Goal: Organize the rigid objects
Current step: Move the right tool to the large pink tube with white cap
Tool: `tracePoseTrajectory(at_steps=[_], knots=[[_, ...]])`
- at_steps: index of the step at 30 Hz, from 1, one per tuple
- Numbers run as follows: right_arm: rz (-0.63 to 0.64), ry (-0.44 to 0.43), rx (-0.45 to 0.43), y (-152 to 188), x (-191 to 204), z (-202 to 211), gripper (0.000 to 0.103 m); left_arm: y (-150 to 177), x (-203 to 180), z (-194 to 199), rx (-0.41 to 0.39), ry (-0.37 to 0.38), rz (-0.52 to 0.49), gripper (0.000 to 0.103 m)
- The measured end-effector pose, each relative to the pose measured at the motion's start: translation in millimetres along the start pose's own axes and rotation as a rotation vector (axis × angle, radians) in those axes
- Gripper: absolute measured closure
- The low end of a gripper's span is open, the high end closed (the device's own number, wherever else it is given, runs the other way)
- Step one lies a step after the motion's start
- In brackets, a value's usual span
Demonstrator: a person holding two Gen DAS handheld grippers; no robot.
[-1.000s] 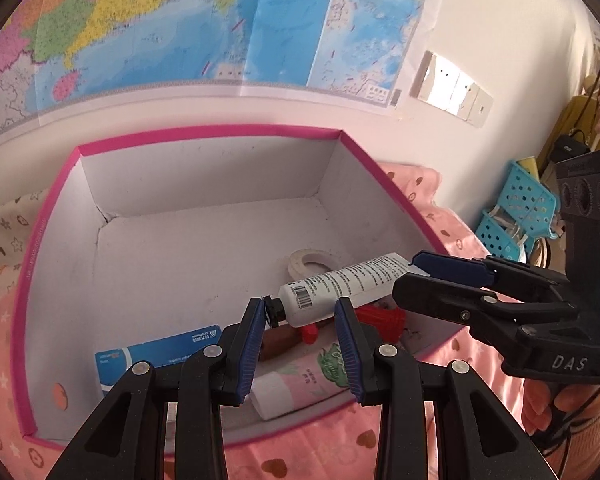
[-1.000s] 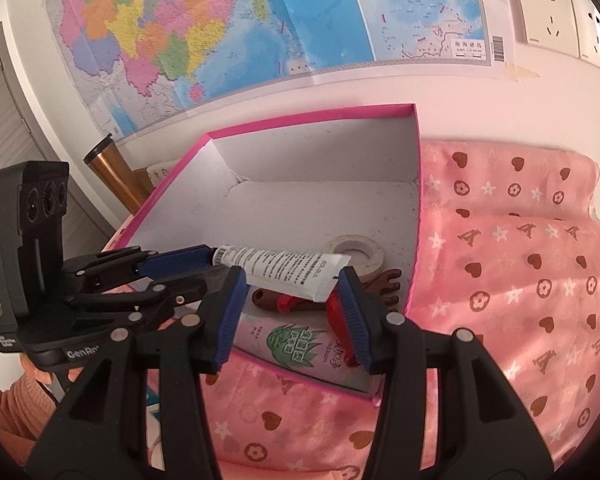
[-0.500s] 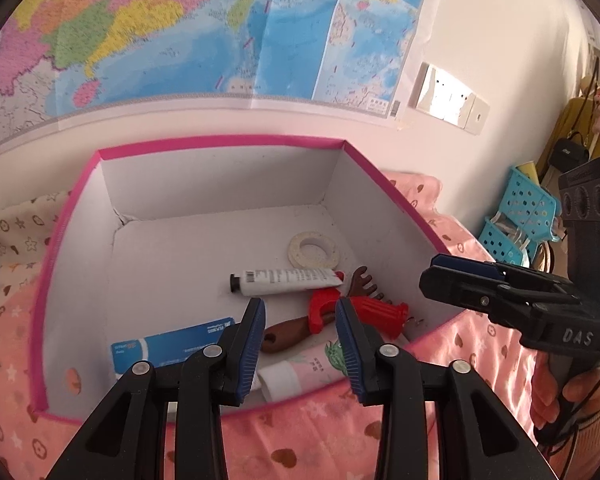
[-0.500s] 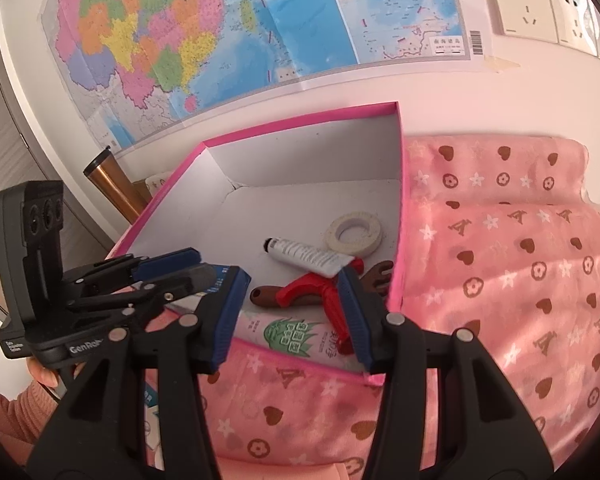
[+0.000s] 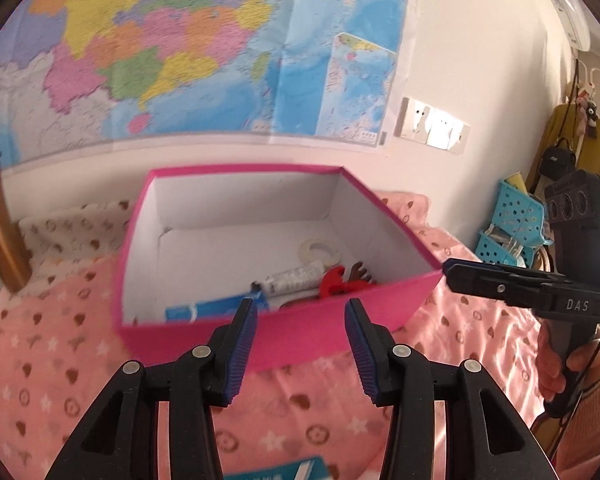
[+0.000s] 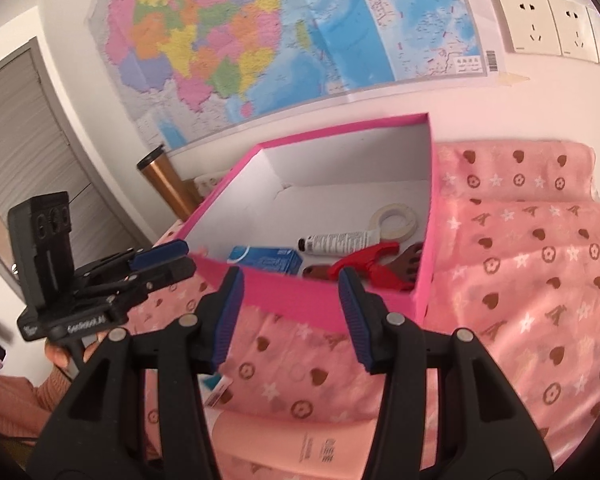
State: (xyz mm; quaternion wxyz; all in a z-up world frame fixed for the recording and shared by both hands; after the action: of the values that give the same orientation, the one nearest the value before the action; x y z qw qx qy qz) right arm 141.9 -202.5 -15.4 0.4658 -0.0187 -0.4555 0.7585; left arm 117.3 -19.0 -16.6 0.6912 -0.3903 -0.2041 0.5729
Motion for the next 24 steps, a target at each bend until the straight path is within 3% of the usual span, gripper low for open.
tracePoseTrajectory(at_steps=[12, 24], knots=[[-0.103, 0.071, 0.132, 67, -34, -8, 0.052, 77, -24, -2, 0.18, 0.1, 0.004, 0.057], [-0.179, 0.106, 0.181, 107, -54, -2, 0.052, 114, -39, -4, 0.272, 0.148, 0.04, 0.057]])
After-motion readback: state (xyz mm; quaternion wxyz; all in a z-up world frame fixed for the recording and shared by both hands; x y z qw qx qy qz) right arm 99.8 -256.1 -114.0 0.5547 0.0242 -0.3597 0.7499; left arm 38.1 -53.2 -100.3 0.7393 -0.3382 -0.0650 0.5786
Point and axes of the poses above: each gripper's, at about its wrist camera, not at the fingertips, and z roughly against the way its jaws point, x to its left, y to its underside, the point moved 6 cm from there along -z, roughly the way its jaws point, and after that the axes turned 3 degrees about x, right-handed, at the moved point
